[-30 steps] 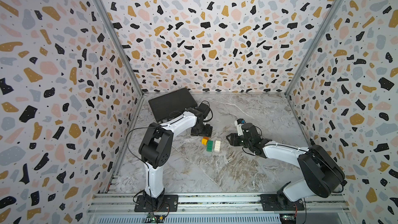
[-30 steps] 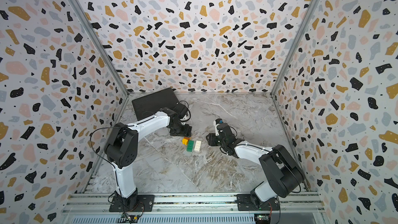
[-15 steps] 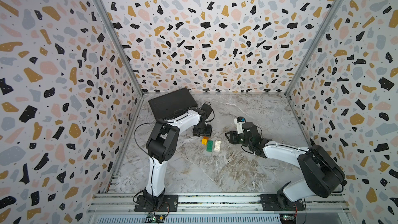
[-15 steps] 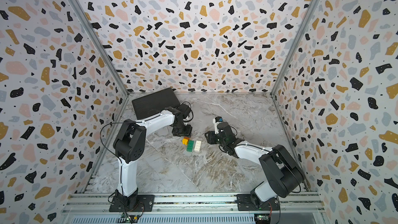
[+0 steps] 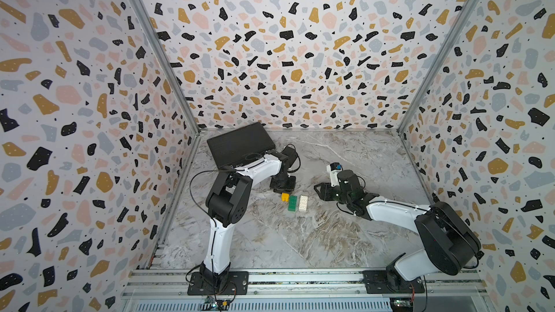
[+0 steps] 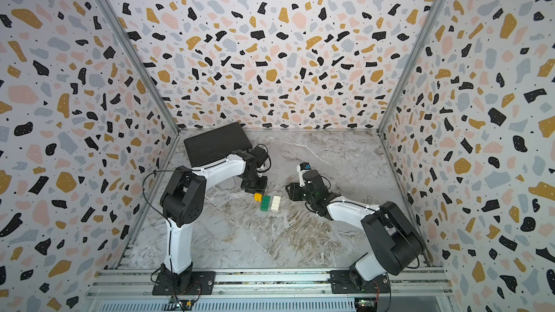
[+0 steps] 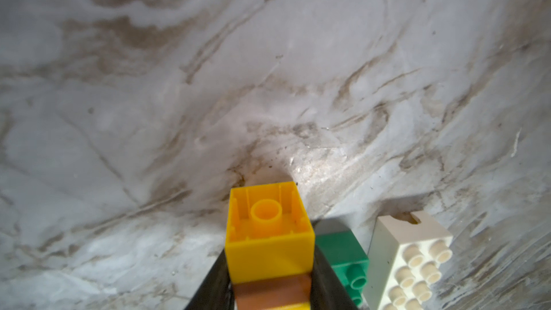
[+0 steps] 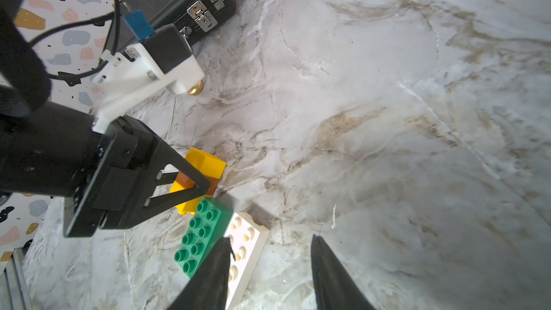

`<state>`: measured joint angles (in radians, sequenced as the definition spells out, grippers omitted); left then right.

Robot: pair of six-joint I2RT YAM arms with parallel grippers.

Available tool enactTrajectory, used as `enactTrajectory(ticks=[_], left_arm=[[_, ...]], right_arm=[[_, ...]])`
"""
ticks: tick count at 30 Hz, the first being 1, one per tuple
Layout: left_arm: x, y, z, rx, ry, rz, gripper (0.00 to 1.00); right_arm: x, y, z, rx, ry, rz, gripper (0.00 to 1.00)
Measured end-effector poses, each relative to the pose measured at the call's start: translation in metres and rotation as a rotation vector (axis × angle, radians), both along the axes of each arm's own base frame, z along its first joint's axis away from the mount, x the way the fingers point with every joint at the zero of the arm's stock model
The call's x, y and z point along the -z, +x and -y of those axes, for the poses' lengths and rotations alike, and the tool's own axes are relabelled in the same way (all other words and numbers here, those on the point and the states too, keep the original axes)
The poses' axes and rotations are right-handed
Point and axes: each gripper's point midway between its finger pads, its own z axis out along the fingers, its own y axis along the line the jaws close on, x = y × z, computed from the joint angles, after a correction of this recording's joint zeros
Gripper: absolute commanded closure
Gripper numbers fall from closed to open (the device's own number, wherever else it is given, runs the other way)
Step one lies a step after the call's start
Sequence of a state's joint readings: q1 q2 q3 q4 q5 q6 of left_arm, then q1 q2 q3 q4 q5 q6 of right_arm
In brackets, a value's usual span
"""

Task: Assemble an ice cream with lego
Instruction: Pick up the lego brick from the center of the board.

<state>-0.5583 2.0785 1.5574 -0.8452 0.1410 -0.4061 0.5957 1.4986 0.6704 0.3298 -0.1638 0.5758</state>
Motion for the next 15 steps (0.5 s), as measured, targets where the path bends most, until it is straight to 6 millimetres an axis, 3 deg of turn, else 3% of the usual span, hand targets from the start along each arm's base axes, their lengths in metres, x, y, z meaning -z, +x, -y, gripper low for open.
enactTrajectory(ticks=[8, 11, 15], left_arm=[[-0.011, 0.002, 0.004, -0.049, -0.074, -0.022, 0.76], [-0.030, 0.005, 0.002, -0.097, -0.159, -0.008, 0.77], [-0.072, 0.006, -0.001, -0.204, -0.359, 0.011, 0.82]], right_arm=[[-0.001, -0.004, -0.005, -0.032, 0.018, -0.007, 0.52], [-0.003, -0.007, -0.012, -0.075, 0.044, -0.006, 0.49], [-0.017, -0.009, -0.025, -0.141, 0.115, 0.056, 0.41]])
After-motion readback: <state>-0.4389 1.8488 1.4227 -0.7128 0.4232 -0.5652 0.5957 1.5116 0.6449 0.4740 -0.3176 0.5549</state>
